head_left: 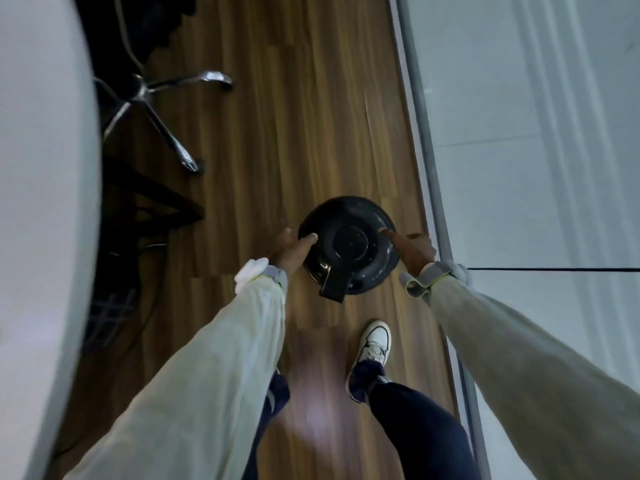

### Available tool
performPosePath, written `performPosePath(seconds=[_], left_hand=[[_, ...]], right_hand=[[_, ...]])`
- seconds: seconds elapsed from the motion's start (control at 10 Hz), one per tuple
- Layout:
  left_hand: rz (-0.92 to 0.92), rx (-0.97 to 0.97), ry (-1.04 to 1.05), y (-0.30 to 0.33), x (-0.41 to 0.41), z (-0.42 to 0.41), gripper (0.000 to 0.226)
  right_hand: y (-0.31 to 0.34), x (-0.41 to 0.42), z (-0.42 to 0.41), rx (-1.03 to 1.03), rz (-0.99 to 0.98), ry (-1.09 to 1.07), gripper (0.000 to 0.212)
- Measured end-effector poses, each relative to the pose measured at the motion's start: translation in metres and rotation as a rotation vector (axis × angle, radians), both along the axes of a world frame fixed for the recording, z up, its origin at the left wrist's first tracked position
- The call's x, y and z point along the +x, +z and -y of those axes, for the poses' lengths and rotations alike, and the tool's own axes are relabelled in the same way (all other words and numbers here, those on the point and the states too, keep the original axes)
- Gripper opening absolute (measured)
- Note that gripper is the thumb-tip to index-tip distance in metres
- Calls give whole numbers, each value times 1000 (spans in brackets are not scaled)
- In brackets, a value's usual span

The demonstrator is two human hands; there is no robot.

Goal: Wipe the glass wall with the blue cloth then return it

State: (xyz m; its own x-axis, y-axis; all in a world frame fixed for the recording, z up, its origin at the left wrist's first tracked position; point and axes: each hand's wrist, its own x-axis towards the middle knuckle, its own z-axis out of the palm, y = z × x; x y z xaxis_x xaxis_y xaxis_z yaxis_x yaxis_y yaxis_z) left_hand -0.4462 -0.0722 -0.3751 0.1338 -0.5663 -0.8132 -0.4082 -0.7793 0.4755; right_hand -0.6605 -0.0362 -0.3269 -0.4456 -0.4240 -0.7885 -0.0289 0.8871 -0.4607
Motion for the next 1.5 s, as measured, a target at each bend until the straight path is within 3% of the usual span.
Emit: performPosePath(seconds=[0.1,0.2,0.3,0.4,0.5,0.6,0.7,1.0,1.1,1.2,1.3,1.4,1.5], left_hand=[[10,74,34,-86,0,16,100],[-59,135,99,-130,-3,29,80],[-196,232,119,-182,-15,35,71],[-168,217,138,-229,-16,30,97],[-104,170,172,-270,-31,28,121],[-138,125,126,-191,-91,27,94],[-136,58,103,-178,-126,20,88],[-126,34,22,-191,-178,8,100],[-60,62,-107,-164,-187,18,126],[9,20,-205,-130,-193,28,115],[-120,-150,-175,-37,-196,57,54],[-217,-241,-150,36,-200,81,17],[-322,-303,-124,156,-196,113,32]], right_hand=[[-95,-30,-9,31,173,-54,68],[-178,-53,-12,52,151,11,106],[-292,-85,-17,21,212,-24,102],[-222,-60,-1,61,255,-62,64],[-200,-75,-8,62,226,-82,55],[-193,-112,-20,73,146,-149,61],[-191,-139,-27,59,100,-194,60],[-217,-185,-49,59,77,-300,84],[-190,-177,-47,54,-101,-188,118],[-155,-170,-33,52,-243,-115,109],[-63,-152,6,-103,-77,-240,46],[3,-137,45,-228,134,-340,40],[120,-112,93,-359,255,-353,51]])
